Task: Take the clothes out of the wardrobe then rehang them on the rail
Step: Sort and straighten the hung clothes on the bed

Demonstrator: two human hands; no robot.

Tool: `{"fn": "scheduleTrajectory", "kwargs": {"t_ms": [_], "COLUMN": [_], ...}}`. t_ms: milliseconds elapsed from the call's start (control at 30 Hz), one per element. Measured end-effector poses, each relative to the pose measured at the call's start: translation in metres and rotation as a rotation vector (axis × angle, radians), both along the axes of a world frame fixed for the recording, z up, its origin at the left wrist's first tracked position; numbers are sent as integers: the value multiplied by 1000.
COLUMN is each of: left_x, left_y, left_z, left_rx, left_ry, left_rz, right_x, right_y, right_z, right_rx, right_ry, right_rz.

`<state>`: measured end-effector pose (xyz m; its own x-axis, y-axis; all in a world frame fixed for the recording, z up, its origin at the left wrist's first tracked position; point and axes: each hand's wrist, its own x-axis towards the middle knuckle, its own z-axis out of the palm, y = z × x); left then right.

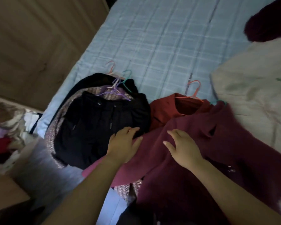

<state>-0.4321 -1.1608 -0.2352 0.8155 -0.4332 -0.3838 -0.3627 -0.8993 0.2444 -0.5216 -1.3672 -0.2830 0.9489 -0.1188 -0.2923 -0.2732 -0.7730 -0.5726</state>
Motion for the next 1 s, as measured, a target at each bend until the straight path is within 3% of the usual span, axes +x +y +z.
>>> {"fn": "scheduleTrajectory", "kwargs": {"t_ms": [133,300,400,600,800,1000], "left_x": [58,166,234,338,380,361], "left_y": [65,128,151,193,197,192], "left_z": [7,-34,-68,-119,-145,-144], "left_rx": [-43,-2,11,-27,-95,-83], "left_ry": [-36,10,56,-66,-35,3], "left_rz": [39,-67,-160,-268,-311,-426], "right_x": [75,156,194,239,230,206], "right_y": [54,109,130,147,139,152], "right_z": [7,-25,-53,-87,-87,-68], "right_rx": [-10,-98,-145,-283,-230,-96], "right_ry": [-45,66,158,183,333,308], "right_rz": [98,103,-38,-450,-600,-699]}}
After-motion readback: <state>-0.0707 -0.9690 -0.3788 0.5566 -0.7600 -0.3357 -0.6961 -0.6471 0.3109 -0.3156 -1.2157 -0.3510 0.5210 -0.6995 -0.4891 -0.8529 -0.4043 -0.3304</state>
